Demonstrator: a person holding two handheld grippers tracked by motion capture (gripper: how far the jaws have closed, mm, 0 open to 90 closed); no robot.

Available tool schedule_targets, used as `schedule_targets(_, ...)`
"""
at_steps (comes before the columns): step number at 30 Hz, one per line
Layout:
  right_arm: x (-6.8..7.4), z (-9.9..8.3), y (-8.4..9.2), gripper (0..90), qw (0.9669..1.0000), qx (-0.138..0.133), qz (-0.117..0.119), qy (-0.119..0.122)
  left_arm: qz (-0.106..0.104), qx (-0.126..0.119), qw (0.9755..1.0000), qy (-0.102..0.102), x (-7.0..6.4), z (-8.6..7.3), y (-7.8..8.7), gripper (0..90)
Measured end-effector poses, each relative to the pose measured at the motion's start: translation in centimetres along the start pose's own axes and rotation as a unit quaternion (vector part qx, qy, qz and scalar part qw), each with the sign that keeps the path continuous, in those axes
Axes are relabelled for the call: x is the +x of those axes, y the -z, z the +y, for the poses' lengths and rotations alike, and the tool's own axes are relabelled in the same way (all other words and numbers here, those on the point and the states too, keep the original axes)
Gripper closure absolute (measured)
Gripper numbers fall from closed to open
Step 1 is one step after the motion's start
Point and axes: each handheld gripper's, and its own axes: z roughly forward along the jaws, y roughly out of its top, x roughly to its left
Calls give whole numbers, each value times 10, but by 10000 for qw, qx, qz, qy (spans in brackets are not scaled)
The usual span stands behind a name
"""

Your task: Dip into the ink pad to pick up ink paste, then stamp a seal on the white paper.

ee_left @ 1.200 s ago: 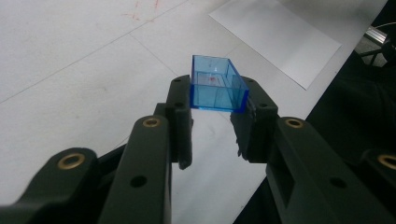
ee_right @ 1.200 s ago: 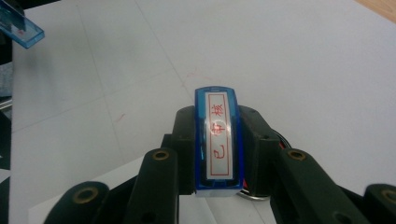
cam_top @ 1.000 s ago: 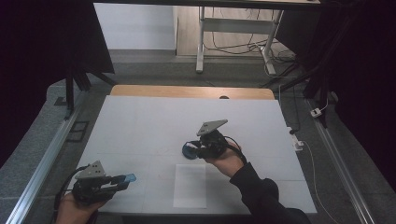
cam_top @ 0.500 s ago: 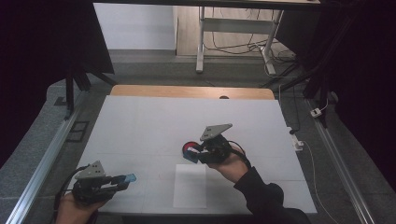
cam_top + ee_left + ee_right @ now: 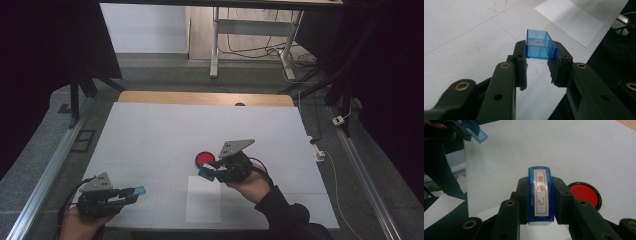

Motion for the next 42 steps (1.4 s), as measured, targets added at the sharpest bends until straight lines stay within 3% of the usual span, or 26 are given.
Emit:
schedule_targets(26, 15, -14, 3, 704, 9999, 120, 99, 59, 8, 4, 10000, -32, -1, 0, 0, 692)
schedule_targets(42, 17, -24, -15, 705, 9983, 505, 18, 306, 6, 9, 10000, -29, 0, 0, 0, 692)
